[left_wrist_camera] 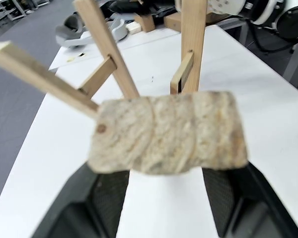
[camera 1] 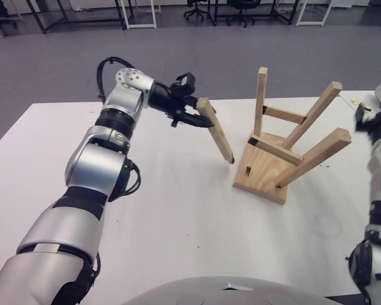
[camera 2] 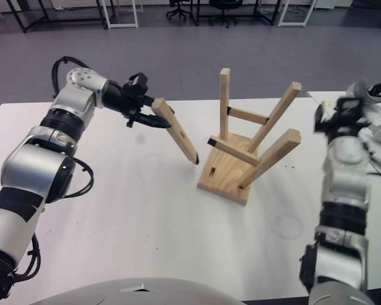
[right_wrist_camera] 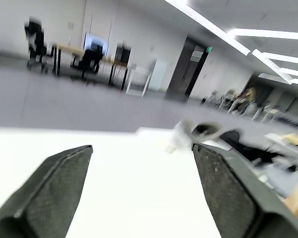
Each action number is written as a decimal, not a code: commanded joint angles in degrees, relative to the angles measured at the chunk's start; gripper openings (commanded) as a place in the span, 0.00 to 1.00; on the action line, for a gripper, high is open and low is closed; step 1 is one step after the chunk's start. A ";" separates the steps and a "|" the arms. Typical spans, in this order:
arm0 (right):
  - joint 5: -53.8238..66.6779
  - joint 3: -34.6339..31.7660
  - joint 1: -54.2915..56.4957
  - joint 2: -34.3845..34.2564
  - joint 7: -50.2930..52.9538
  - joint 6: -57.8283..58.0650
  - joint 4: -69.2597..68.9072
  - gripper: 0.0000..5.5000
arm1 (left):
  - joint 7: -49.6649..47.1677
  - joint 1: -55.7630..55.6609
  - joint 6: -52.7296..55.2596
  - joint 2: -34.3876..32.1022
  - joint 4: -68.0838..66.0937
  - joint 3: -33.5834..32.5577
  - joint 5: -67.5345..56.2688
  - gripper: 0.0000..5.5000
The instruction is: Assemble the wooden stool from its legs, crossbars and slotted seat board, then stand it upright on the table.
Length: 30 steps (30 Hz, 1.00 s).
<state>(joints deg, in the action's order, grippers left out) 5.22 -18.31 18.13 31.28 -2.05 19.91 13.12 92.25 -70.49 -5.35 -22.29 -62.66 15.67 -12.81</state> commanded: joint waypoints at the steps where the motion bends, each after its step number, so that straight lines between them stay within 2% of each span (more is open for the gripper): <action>1: -4.12 6.11 -3.52 -1.34 -1.71 0.83 2.56 0.68 | 0.25 3.61 1.50 -3.39 8.32 3.36 -5.64 0.37; 4: -8.15 9.27 -2.66 1.31 -2.98 -3.51 13.05 0.68 | 0.25 6.88 3.43 -6.97 16.11 5.33 -9.83 0.37; 8: -9.92 11.39 2.71 3.42 -7.51 -10.37 29.49 0.68 | 0.24 9.15 5.96 -11.50 25.65 4.26 -13.66 0.37; 16: -7.31 13.85 19.80 -2.40 -25.99 -26.24 50.93 0.68 | 0.24 11.18 9.19 -13.92 33.79 0.54 -15.88 0.37; 21: -5.23 12.66 23.03 -3.96 -30.57 -30.16 53.90 0.68 | 0.23 11.97 9.60 -14.30 34.71 -1.41 -15.74 0.37; 25: -4.31 13.15 19.90 -6.81 -32.71 -30.74 51.69 0.68 | 0.22 13.37 10.10 -14.85 35.57 -2.26 -15.25 0.37; 30: -5.47 11.11 16.26 -0.78 -24.41 -30.72 54.74 0.68 | 0.19 15.66 10.47 -15.99 36.74 -3.63 -14.90 0.37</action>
<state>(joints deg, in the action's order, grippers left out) 0.40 -6.40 37.14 27.27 -29.03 -12.04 65.46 92.25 -55.88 4.73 -36.93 -26.76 13.10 -28.48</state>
